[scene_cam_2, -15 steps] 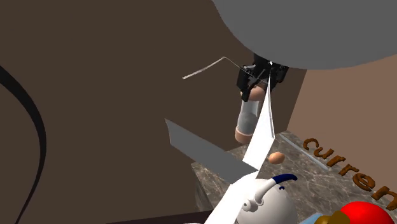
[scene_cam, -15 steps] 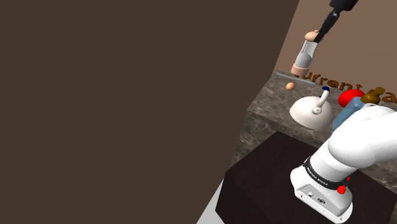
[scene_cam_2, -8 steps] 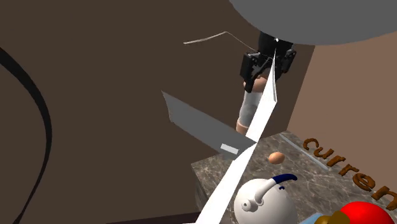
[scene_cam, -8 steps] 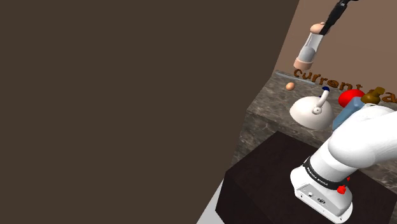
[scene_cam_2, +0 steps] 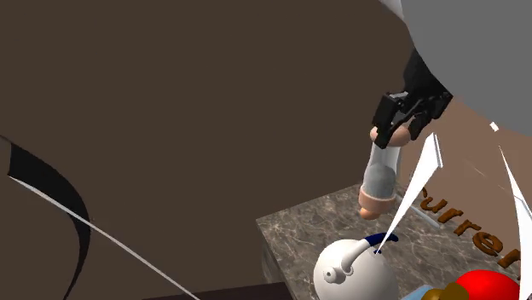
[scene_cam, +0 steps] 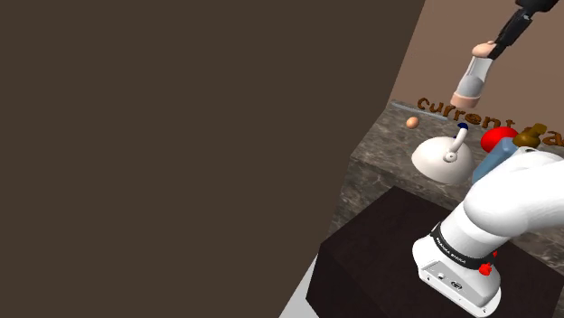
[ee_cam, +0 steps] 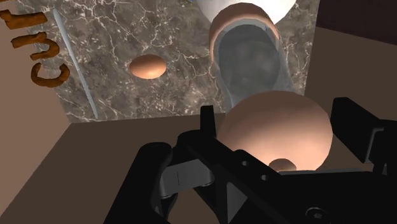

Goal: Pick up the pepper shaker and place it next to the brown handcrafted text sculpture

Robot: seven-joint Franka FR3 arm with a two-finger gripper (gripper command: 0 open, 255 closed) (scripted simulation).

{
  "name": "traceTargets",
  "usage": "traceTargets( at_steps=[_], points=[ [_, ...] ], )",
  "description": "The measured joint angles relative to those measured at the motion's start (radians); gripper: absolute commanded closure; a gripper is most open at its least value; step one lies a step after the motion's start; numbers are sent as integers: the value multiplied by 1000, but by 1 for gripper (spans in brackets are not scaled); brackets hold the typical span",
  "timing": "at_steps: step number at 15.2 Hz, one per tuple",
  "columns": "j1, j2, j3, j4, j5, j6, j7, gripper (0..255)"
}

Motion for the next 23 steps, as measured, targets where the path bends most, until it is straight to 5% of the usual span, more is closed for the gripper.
traceTargets(
  at_steps=[13,23],
  points=[
    [1,34,-311,103,-97,13,-305,255],
    [175,97,-690,283,-131,34,-543,255]
  ],
)
